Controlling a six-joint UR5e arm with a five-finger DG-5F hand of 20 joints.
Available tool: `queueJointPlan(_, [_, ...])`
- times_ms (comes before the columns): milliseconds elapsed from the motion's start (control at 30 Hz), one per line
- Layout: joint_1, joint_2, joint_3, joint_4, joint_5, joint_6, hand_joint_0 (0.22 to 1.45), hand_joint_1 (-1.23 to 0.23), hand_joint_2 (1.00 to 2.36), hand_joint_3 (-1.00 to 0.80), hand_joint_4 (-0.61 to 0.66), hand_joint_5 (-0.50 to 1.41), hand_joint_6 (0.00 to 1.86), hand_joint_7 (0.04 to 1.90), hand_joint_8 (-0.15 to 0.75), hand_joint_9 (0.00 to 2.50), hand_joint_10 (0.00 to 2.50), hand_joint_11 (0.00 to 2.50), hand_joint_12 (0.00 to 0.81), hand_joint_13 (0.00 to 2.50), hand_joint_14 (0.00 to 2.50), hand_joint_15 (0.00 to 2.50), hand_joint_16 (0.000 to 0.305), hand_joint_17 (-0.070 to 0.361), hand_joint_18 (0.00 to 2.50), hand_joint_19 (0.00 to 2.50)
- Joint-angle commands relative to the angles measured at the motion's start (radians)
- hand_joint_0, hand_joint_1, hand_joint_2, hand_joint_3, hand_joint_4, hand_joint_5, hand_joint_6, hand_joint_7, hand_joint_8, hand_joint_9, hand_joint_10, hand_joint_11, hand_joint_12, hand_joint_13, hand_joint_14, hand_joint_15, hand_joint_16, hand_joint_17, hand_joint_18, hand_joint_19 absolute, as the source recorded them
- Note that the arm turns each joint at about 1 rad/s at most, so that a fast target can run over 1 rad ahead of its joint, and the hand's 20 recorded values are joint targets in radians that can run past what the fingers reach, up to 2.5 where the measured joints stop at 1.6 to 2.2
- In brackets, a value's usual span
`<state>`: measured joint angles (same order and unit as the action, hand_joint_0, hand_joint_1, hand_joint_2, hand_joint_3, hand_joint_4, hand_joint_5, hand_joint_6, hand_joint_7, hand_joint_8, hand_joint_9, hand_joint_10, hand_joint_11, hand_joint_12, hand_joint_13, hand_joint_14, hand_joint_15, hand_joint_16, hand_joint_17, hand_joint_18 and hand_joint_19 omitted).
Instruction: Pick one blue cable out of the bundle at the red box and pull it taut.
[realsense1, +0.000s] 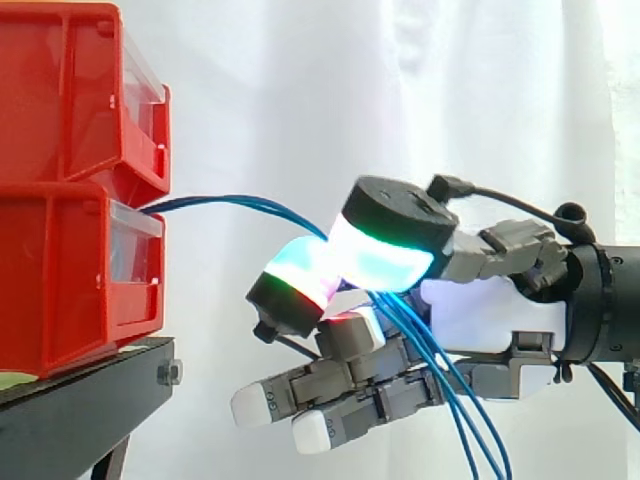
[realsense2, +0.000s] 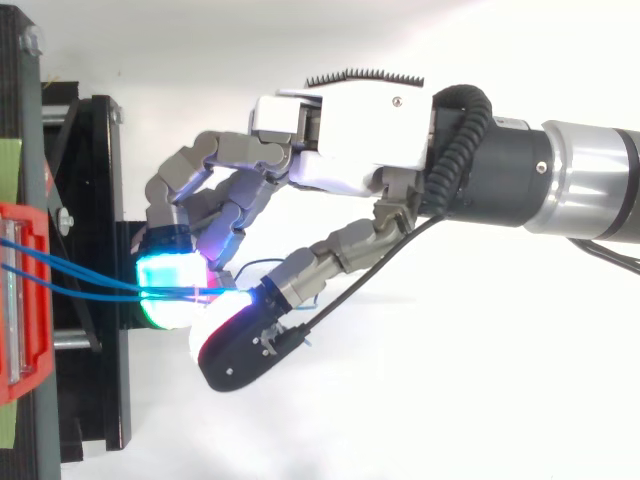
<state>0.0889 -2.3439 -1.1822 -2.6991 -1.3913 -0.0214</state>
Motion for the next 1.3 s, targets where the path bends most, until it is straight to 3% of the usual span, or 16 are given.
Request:
queueJointPlan(0, [0.000,0.000,0.000,0.002,0.000,0.000,0.76,-0.99,1.00,-0.50,0.12,-0.16,0.93,0.95,0.410,1.01,0.01,1.12,0.464,0.61,0.01,0.18,0.053,0.120,0.62,0.26])
queueJointPlan(233, [0.000,0.000,0.001,0.004,0.000,0.000,0.56,-0.91,1.00,-0.50,0.18,-0.16,0.92,0.91,0.439,1.02,0.01,1.11,0.468,0.59,0.01,0.16,0.055,0.124,0.61,0.33])
queueJointPlan(400, [0.000,0.000,0.000,0.004,0.000,0.000,0.52,-0.83,1.00,-0.50,0.19,-0.14,0.91,0.93,0.459,1.07,0.01,1.13,0.471,0.59,0.01,0.15,0.057,0.127,0.62,0.34])
queueJointPlan(600, [0.000,0.000,0.000,0.004,0.000,0.000,0.60,-0.74,1.00,-0.45,0.17,-0.12,0.90,1.03,0.447,1.13,0.01,1.14,0.450,0.62,0.01,0.16,0.053,0.118,0.62,0.36])
queueJointPlan(1000, [0.000,0.000,0.001,0.005,0.000,0.000,0.64,-0.85,1.02,-0.21,0.13,-0.12,0.92,1.08,0.444,1.15,0.01,1.17,0.448,0.64,0.01,0.18,0.052,0.117,0.64,0.35])
queueJointPlan(1167, [-0.001,0.000,0.000,0.005,0.000,0.000,0.75,-0.95,1.01,-0.33,0.00,-0.13,0.93,1.07,0.424,1.10,0.01,1.17,0.454,0.65,0.01,0.20,0.052,0.116,0.64,0.31])
queueJointPlan(1267, [0.000,0.000,0.000,0.004,0.000,0.000,0.79,-0.98,1.00,-0.48,0.02,-0.14,0.94,1.13,0.415,1.07,0.01,1.16,0.457,0.64,0.01,0.20,0.052,0.117,0.63,0.28])
